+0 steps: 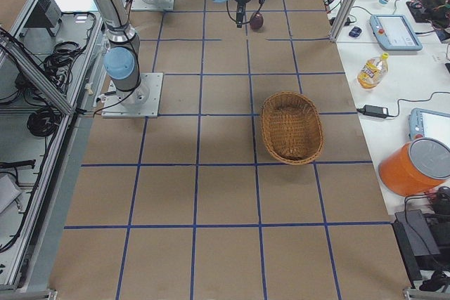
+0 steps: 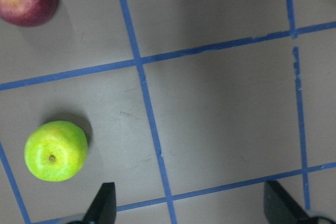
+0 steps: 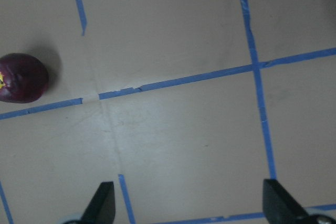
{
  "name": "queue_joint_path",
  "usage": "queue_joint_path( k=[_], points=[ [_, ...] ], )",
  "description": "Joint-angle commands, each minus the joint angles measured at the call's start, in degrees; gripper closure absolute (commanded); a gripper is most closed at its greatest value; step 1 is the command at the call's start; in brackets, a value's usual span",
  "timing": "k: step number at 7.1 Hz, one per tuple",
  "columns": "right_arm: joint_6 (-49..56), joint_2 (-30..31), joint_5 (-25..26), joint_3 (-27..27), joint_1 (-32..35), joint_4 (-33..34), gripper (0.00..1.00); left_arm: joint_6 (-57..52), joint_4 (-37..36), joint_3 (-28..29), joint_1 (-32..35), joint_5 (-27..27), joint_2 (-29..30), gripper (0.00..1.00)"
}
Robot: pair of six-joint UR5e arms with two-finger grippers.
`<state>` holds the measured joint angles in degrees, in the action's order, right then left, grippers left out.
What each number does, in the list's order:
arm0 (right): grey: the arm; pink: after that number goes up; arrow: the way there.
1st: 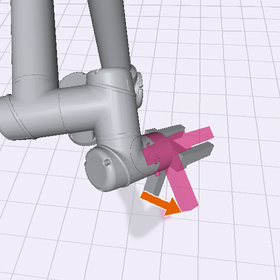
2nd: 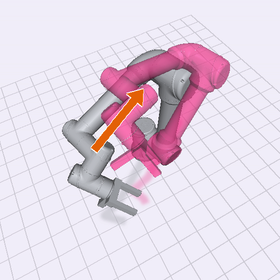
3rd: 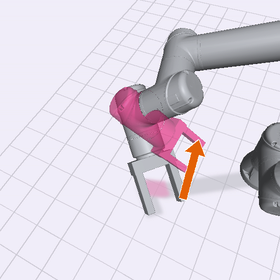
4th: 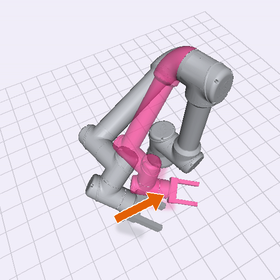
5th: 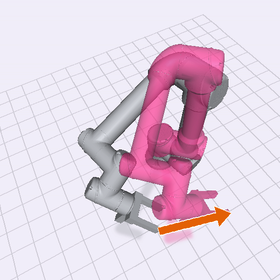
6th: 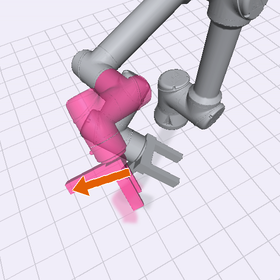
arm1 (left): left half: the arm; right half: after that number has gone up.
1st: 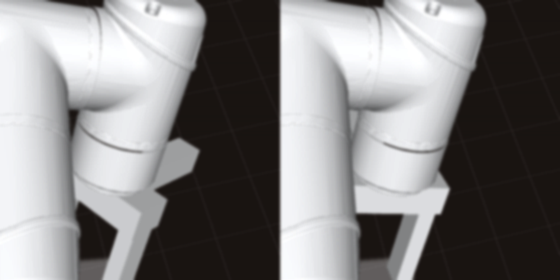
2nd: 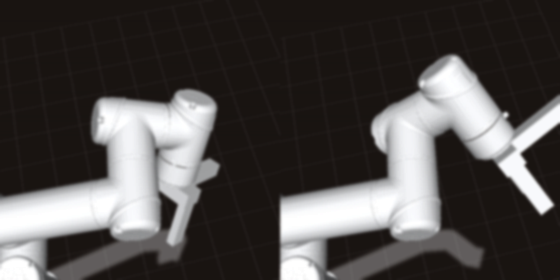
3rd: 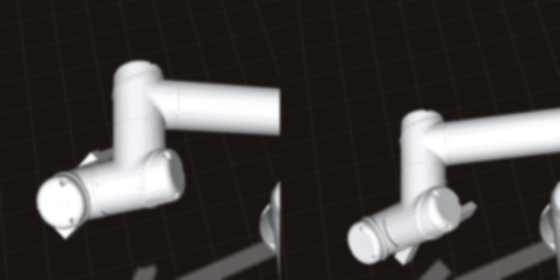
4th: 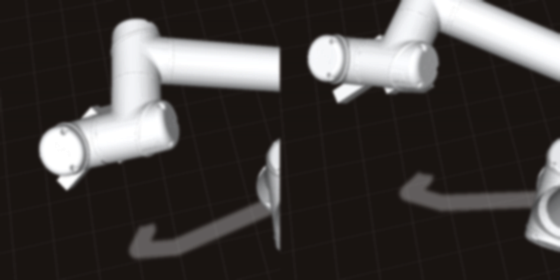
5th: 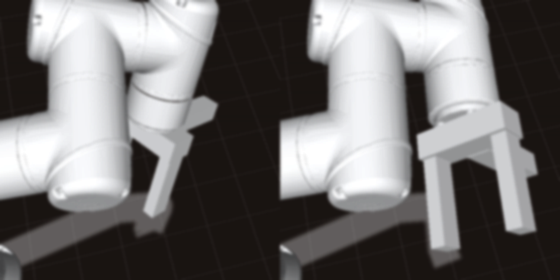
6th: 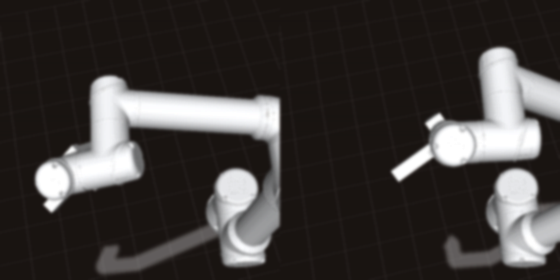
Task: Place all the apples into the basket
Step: 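Grasp dark red apple with right gripper while left grasps green apple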
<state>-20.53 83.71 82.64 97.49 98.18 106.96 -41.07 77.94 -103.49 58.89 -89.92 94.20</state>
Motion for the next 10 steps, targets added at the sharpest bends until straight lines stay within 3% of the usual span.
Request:
queue_joint_path(
  k=[1,2,5,10],
  points=[
    [-17.53,-8.52,-0.11,-3.25,9.09,9.90,0.00,-9.76,-15.90,-8.61,-3.59,-5.31,3.52,0.00],
    [-24.32,-13.00,0.07,-7.10,12.70,10.28,0.00,-14.17,-21.28,-10.31,-6.30,-6.14,4.75,0.00],
    [-35.17,-23.30,-0.02,-18.19,16.77,10.19,0.00,-14.65,-23.44,-10.41,-8.26,-6.14,8.97,0.00],
    [-35.98,-33.43,-0.11,-21.02,16.95,15.29,0.00,-14.04,-24.23,-9.53,-10.11,-3.24,14.77,0.00]
  ],
)
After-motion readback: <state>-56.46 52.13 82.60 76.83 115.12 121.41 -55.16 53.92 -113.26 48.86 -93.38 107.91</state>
